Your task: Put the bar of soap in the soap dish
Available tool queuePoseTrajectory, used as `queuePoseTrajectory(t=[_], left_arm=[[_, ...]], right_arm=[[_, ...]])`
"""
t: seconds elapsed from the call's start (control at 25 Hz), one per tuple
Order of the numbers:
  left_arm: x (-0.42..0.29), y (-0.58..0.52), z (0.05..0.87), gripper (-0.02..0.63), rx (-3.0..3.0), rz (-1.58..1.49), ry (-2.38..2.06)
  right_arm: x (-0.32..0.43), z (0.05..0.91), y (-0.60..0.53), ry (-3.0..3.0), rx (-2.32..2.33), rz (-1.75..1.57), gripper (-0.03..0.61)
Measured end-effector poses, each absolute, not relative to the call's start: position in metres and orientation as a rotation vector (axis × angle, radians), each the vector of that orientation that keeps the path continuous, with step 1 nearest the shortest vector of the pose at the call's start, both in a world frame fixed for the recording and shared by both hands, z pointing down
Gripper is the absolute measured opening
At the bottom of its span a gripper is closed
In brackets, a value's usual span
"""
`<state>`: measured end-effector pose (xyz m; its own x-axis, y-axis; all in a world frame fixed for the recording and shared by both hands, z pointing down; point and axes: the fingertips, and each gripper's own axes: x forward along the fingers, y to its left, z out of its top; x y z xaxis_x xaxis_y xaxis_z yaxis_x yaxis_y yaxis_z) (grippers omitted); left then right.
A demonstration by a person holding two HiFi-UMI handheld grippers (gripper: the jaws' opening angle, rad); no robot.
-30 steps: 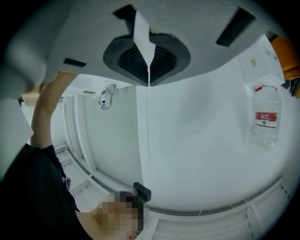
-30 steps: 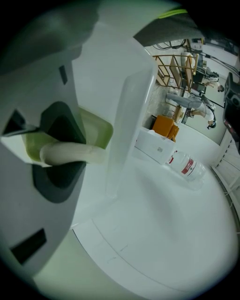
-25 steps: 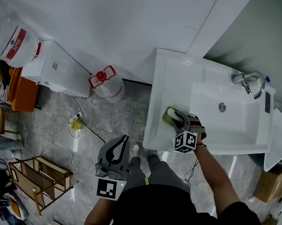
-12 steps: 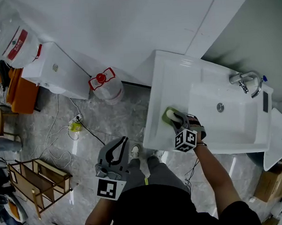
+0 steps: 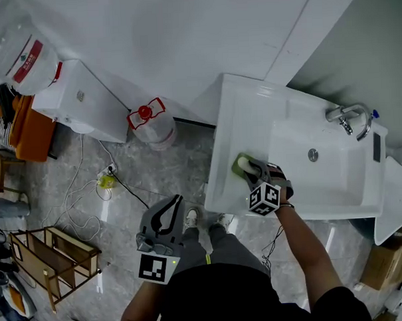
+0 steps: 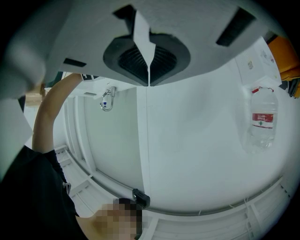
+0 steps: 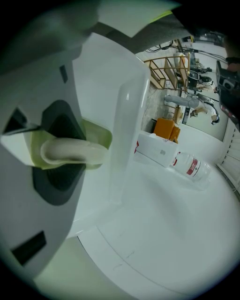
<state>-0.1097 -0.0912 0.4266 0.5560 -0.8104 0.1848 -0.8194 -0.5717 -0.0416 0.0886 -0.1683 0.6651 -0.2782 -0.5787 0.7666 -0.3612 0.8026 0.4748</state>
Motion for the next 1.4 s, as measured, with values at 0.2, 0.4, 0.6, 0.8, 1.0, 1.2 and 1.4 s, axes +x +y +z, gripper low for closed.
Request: queuePoseTrajectory(t=[0.2,0.4,0.6,0.8,1.0,1.2,1.4], left_arm=[[-0.111,-0.091,0.428,0.029,2.726,0.292,-1.423],[-0.113,-0.090,0.429,0.029,2.718,0.289,-1.416],[-0.110,-0.092,0.427,0.029,2.725,0.261,-1.400],[-0.108,-0.093,0.424,0.029,2.743,0.242,-1.379],[-0.107,-0.092,0.425,0.029,2.742,0.235,-1.361],[-0.105,-0.091,0.425,0.029,2.757,0.220,-1.335],[-0.101,-0.088,0.426,0.029,2.774,0.227,-1.297]], right_arm=[[0.090,0.665,-0.167,-1.895,0.713,-0.229,0.169],[0.091,0.663,-0.166,-1.891,0.708,-0.212,0.195],[0.094,0.655,-0.168,-1.891,0.747,-0.215,0.196],[0.093,0.647,-0.166,-1.892,0.763,-0.226,0.196],[0.095,0.646,-0.160,-1.899,0.769,-0.181,0.213],[0.095,0.643,-0.155,-1.969,0.802,-0.077,0.324],[0.102,0.637,-0.151,-1.951,0.837,-0.066,0.324]])
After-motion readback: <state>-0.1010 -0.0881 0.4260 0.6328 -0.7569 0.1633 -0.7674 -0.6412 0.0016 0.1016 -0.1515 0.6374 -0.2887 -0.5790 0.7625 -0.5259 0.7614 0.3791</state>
